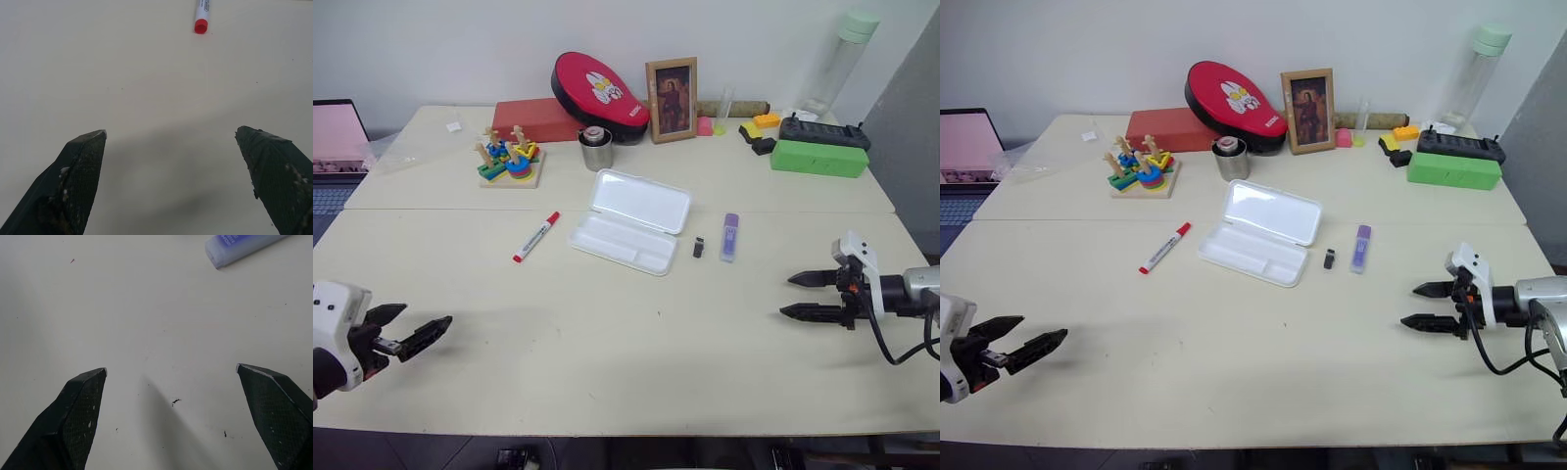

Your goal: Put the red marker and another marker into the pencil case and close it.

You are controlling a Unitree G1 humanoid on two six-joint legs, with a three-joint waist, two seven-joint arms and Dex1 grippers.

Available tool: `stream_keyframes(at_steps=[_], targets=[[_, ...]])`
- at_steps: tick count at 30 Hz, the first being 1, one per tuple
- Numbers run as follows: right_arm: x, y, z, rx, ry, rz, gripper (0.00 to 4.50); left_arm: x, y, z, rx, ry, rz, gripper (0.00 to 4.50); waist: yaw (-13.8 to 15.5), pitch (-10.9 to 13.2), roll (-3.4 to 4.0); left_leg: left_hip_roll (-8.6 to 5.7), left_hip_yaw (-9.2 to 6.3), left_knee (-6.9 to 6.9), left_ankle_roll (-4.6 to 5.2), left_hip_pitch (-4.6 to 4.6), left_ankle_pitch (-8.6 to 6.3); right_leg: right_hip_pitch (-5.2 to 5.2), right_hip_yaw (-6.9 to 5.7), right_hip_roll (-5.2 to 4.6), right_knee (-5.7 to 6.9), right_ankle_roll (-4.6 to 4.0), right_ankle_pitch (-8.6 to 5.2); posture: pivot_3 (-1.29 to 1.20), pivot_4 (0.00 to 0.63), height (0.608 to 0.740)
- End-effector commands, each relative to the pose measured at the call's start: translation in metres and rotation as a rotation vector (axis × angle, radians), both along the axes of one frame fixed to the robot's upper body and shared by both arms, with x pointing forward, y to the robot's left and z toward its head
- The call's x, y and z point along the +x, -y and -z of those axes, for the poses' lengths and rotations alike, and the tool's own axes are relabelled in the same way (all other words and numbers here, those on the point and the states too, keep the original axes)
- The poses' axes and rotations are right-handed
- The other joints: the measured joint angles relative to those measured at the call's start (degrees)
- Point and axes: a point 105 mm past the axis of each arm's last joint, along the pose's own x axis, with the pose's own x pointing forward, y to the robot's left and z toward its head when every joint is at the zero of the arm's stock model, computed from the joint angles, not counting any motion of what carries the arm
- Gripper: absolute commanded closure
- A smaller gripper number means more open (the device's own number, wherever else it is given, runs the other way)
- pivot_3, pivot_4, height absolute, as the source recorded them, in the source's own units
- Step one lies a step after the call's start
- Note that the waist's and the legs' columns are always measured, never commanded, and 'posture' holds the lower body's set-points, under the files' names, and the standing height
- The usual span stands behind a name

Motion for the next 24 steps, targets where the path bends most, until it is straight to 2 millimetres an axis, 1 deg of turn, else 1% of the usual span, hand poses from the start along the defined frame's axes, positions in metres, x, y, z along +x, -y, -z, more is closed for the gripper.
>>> stream_keyframes(at_steps=[1,5,11,16,20,24], targets=[[-0.001,-0.002,-0.013,0.001,0.049,-0.028,0.04,0.002,-0.001,-0.011,0.024,0.029,0.009,0.0,0.0,0.0,0.0,0.0,0.0,0.0,0.0,0.0,0.0,0.0,0.0,0.0,0.0,0.0,0.0,0.0,0.15,0.74],[-0.006,-0.004,-0.011,0.006,0.041,-0.039,0.04,0.006,0.001,-0.005,0.039,0.012,0.02,0.0,0.0,0.0,0.0,0.0,0.0,0.0,0.0,0.0,0.0,0.0,0.0,0.0,0.0,0.0,0.0,0.0,0.15,0.74],[-0.006,-0.017,-0.01,0.036,0.043,-0.06,0.04,0.016,0.0,-0.009,0.045,0.031,0.034,0.0,-0.1,0.0,0.0,0.01,-0.01,0.0,0.0,0.0,0.0,0.0,-0.01,0.0,0.02,0.0,0.0,0.0,0.15,0.74],[-0.011,-0.016,-0.01,0.043,0.04,-0.047,0.04,0.018,0.0,-0.004,0.048,0.015,0.049,0.0,0.0,0.0,0.0,0.01,0.0,0.0,0.0,0.0,0.0,0.0,-0.01,0.0,0.02,0.0,0.0,0.0,0.15,0.74],[-0.01,-0.026,-0.01,0.058,0.042,-0.059,0.04,0.018,0.0,-0.004,0.044,0.014,0.053,0.0,-0.1,0.0,0.0,0.01,0.0,0.0,0.0,0.0,0.0,-0.01,-0.01,0.0,0.03,0.0,0.0,0.0,0.15,0.74],[-0.01,-0.027,-0.011,0.064,0.045,-0.057,0.04,0.02,0.003,-0.004,0.034,0.024,0.061,0.0,0.0,0.0,0.0,0.01,0.0,0.0,0.0,0.0,0.0,0.0,-0.01,0.0,0.03,0.0,0.0,0.0,0.15,0.74]])
